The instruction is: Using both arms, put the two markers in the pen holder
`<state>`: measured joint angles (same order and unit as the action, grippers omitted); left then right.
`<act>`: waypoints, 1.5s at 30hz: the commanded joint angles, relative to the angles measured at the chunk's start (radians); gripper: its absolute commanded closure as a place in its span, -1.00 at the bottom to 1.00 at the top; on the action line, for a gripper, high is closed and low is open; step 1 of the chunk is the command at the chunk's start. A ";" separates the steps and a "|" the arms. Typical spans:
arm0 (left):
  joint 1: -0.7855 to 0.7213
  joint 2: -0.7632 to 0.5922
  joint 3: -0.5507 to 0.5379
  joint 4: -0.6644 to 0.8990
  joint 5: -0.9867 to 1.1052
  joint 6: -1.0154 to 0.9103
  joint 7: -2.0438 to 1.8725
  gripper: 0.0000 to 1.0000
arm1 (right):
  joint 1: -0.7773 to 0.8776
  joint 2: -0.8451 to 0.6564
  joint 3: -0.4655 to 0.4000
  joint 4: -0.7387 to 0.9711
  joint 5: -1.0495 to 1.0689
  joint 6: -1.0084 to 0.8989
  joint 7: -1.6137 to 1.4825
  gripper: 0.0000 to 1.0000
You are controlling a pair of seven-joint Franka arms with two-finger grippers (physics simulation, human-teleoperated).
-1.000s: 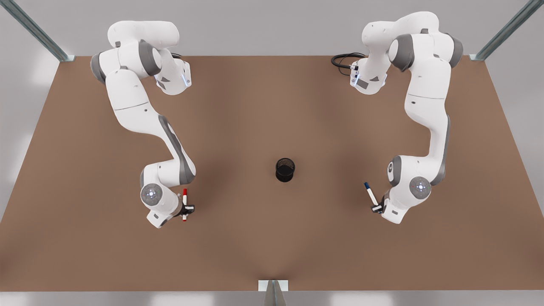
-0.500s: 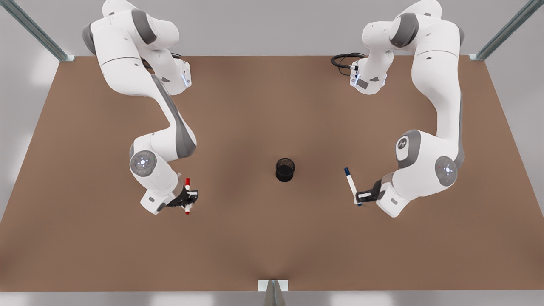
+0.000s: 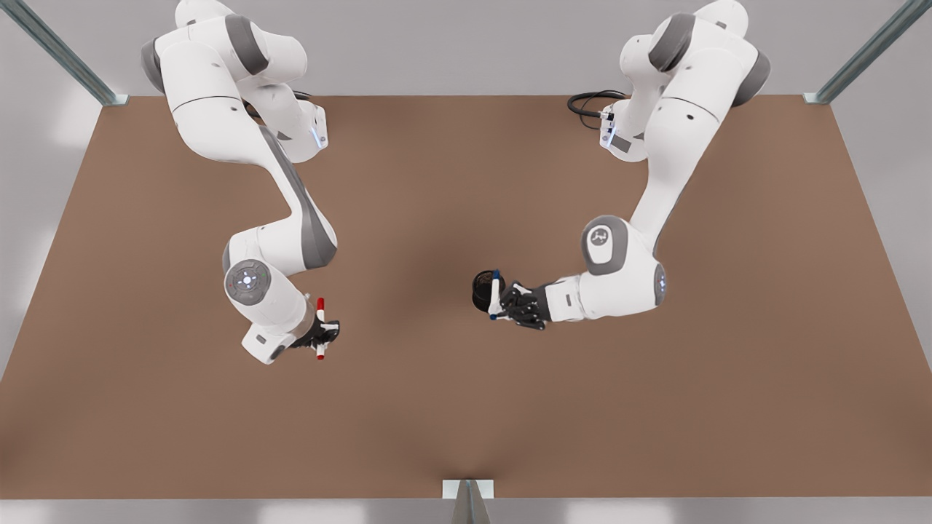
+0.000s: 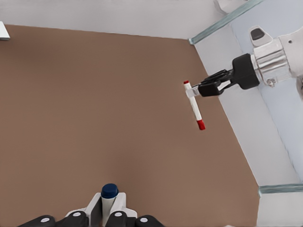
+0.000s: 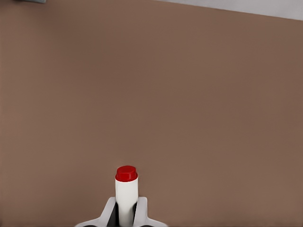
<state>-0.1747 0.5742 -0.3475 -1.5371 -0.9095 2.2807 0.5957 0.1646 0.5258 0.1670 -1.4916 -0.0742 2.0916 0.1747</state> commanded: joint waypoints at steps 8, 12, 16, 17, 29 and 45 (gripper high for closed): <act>-0.023 0.019 -0.002 -0.061 -0.101 0.125 0.957 0.57 | 0.006 -0.001 0.000 0.001 -0.012 -0.010 0.054 0.56; -0.026 -0.007 -0.004 -0.113 -0.101 0.120 0.958 0.57 | 0.021 -0.009 0.072 0.013 -0.024 -0.013 0.134 0.56; -0.032 0.004 -0.019 -0.140 -0.103 0.120 0.971 0.55 | 0.053 -0.006 0.095 0.034 -0.029 -0.008 0.177 0.56; -0.042 0.016 -0.019 -0.140 -0.117 0.121 0.972 0.55 | 0.062 -0.006 0.097 0.039 -0.030 -0.008 0.177 0.56; 0.236 0.030 -0.007 0.011 0.225 -0.314 0.546 -1.00 | 0.289 0.068 0.094 0.205 -0.032 0.021 0.511 0.55; 0.078 -0.387 0.349 0.152 0.925 -0.779 -0.559 -1.00 | 0.478 0.206 0.075 0.106 -0.179 0.784 0.793 0.55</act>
<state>-0.0960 0.1861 0.0003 -1.3854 -0.0009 1.5514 0.6072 0.6422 0.7304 0.2434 -1.3826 -0.2257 2.7098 0.6749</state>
